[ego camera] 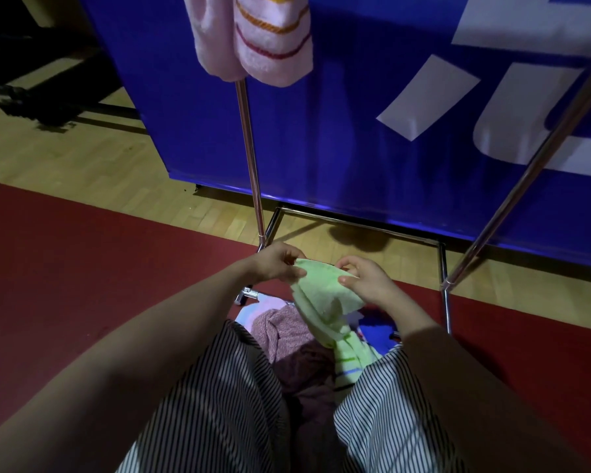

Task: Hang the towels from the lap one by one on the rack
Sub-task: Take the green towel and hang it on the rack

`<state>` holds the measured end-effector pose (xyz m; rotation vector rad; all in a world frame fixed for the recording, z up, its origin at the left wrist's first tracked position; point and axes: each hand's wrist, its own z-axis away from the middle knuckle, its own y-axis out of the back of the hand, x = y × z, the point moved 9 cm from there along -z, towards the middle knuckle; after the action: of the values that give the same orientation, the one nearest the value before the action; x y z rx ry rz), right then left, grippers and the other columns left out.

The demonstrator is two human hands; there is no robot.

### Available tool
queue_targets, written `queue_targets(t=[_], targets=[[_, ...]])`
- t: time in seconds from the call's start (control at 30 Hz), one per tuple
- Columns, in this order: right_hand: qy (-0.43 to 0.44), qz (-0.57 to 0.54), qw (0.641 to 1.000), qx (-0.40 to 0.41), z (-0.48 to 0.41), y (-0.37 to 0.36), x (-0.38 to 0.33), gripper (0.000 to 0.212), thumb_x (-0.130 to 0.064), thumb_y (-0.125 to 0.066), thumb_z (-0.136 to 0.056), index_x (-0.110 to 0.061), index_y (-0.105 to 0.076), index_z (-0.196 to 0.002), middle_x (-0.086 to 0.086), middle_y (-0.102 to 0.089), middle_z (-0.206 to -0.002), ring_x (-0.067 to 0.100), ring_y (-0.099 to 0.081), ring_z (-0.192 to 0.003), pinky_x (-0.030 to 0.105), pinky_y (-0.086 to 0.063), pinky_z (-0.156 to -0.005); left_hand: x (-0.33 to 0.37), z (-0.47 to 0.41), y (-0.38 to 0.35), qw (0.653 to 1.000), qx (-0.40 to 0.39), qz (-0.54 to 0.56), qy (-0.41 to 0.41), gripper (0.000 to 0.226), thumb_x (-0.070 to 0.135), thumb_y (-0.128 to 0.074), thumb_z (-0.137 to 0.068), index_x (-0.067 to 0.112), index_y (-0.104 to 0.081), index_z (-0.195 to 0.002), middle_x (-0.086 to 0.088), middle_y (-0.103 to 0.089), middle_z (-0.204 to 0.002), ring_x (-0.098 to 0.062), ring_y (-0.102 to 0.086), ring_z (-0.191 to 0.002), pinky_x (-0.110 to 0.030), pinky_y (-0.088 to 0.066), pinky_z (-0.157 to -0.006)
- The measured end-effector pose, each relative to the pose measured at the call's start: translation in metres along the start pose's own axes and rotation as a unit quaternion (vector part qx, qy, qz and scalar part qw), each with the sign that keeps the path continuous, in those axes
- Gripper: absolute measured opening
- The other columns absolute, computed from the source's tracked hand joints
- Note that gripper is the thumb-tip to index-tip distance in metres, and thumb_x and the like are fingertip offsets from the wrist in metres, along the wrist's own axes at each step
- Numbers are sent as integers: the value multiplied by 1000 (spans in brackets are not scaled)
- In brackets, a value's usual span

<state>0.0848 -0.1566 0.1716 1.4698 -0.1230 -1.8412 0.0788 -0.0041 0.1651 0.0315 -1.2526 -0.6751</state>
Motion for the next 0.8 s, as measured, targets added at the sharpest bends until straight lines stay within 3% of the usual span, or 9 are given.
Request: queue_targets(t=[0.1, 0.17, 0.27, 0.4, 0.47, 0.53, 0.6, 0.7, 0.8], targets=[[14, 12, 1000, -1, -2, -3, -1, 13, -9, -51, -93, -22, -52, -96, -1, -55, -104, 16, -50, -99, 26, -39, -77, 6, -3, 14, 996, 70, -62, -13, 14, 9, -67, -84, 13, -60, -71, -4, -62, -69, -11, -62, -62, -26, -54, -65], [32, 21, 999, -18, -1, -8, -4, 14, -12, -56, -91, -19, -53, -103, -2, -55, -106, 16, -51, -104, 30, -42, -83, 9, -4, 17, 991, 89, -102, -13, 11, 15, -68, -84, 6, -63, -79, -7, -61, -73, -18, -59, -70, -30, -51, -70], [28, 41, 999, -7, -1, -8, -7, 33, -19, -70, -82, -10, -54, -109, 0, -57, -100, 17, -56, -93, 30, -45, -77, 11, -7, 14, 984, 90, -154, -21, 25, 24, -66, -86, 0, -60, -81, -7, -51, -70, -19, -49, -69, -27, -39, -60], [-18, 26, 996, 89, -3, 14, 0, 25, -23, -77, -75, -12, -54, -80, -1, -54, -76, 18, -52, -73, 28, -37, -58, 11, -8, 13, 988, 77, -135, -25, 29, 23, -67, -85, -5, -59, -84, -11, -51, -74, -19, -50, -70, -35, -45, -64], [-32, 33, 994, 104, -3, 20, 5, 32, -24, -79, -71, -17, -49, -62, -3, -50, -64, 17, -49, -66, 29, -34, -55, 10, -7, 9, 992, 50, -109, -34, 20, 15, -67, -84, 5, -59, -100, -16, -57, -87, -24, -55, -78, -45, -52, -77], [-28, 39, 994, 103, -2, 22, 4, 30, -24, -80, -70, -19, -52, -59, -5, -53, -65, 16, -51, -69, 28, -36, -60, 11, -7, 2, 992, 12, -121, -47, 43, 8, -65, -85, 16, -50, -124, -21, -57, -111, -26, -56, -92, -45, -52, -87], [-18, 43, 996, 81, -2, 19, 5, 15, -21, -78, -73, -14, -65, -71, -1, -62, -78, 15, -55, -82, 28, -42, -72, 13, -7, -5, 981, -19, -183, -65, 60, 4, -62, -85, 22, -37, -137, -20, -55, -120, -24, -55, -95, -34, -51, -87], [-13, 67, 997, 36, 0, 9, 3, 15, -15, -71, -81, -7, -72, -94, 0, -64, -95, 13, -57, -98, 28, -42, -86, 14, -5, -17, 957, -57, -269, -93, 67, -1, -56, -83, 25, -31, -140, -19, -59, -97, -26, -54, -79, -19, -42, -66], [-1, 80, 997, 3, 0, 1, 0, 18, -11, -63, -86, -10, -71, -102, 2, -67, -103, 19, -60, -106, 30, -44, -90, 18, -2, -22, 937, -62, -326, -107, 59, 6, -55, -84, 30, -33, -133, -14, -62, -103, -26, -57, -84, -26, -41, -69]])
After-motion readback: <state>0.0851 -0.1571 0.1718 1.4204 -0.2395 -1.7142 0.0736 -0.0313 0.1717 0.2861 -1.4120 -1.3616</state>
